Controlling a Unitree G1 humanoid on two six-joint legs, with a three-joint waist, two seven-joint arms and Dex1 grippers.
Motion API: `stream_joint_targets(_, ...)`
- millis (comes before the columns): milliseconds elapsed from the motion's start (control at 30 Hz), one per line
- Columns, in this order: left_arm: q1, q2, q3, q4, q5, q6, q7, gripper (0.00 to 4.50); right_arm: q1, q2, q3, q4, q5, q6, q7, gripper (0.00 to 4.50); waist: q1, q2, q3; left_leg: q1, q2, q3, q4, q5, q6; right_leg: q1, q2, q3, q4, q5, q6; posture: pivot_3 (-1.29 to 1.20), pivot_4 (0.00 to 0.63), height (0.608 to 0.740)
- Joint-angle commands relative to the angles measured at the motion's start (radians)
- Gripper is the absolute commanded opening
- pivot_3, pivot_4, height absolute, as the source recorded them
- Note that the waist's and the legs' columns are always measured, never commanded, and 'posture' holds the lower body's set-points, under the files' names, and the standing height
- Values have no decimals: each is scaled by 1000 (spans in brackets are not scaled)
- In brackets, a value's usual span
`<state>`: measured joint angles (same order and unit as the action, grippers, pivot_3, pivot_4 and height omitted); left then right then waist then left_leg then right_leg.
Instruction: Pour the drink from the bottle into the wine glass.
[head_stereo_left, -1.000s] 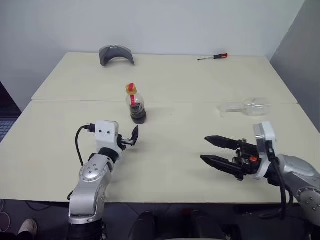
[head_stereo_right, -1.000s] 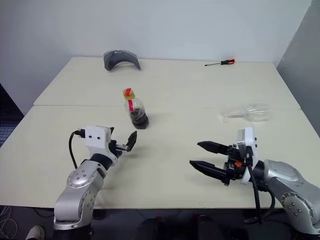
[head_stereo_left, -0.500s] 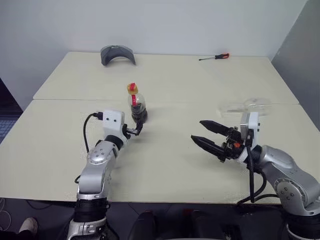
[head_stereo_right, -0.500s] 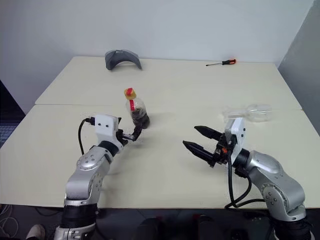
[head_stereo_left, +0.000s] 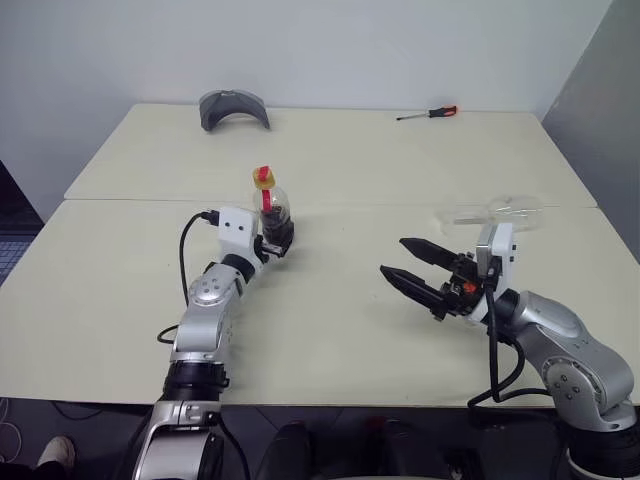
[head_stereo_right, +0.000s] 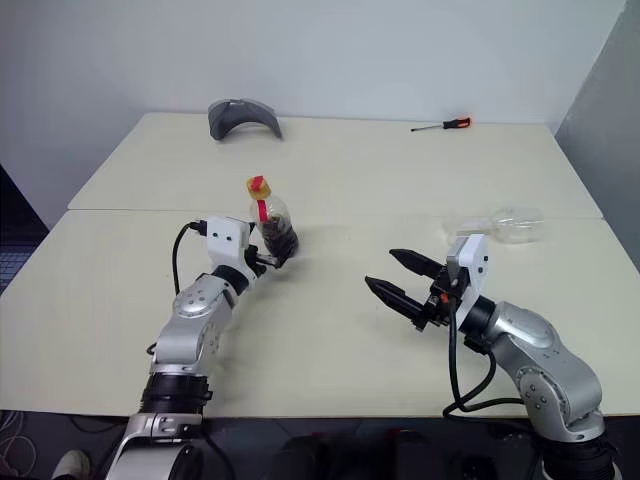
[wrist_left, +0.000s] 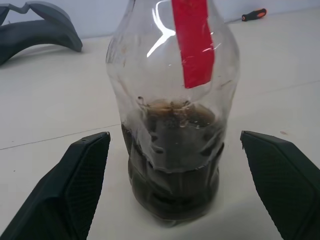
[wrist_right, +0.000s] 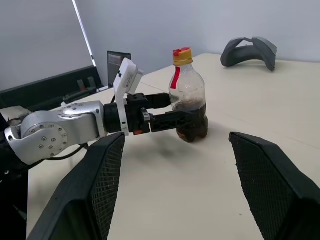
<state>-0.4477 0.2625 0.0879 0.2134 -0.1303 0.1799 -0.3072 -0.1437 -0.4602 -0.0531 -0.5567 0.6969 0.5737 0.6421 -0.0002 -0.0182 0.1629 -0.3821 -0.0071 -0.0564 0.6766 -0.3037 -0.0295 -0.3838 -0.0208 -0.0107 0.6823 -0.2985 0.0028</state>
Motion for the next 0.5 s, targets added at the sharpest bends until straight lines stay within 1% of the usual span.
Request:
stream_joint_targets(33,-50,5,10,45,9,-69,4,4471,-1,8,4,-34,2,-21,-12,3569,0,0,0,0,0,0,0,0,0,0,0,0,0,0,0,0,150,740)
stream_joint_targets(133,-74,4,13,91,6,-100,6,4471,-2,12,6,-38,2,-18,-20,3569,0,0,0,0,0,0,0,0,0,0,0,0,0,0,0,0,150,740)
stream_joint_targets(367,-181,-9,7,305,15,-227,-11,4471,-32,37,31,-42,-12,-16,-57,3569,0,0,0,0,0,0,0,0,0,0,0,0,0,0,0,0,150,740)
stream_joint_targets(500,-213,-15,8,372,15,-278,-21,4471,-31,40,40,-51,-10,-13,-67,3569,-1,0,0,0,0,0,0,0,0,-1,0,0,0,0,0,0,150,740)
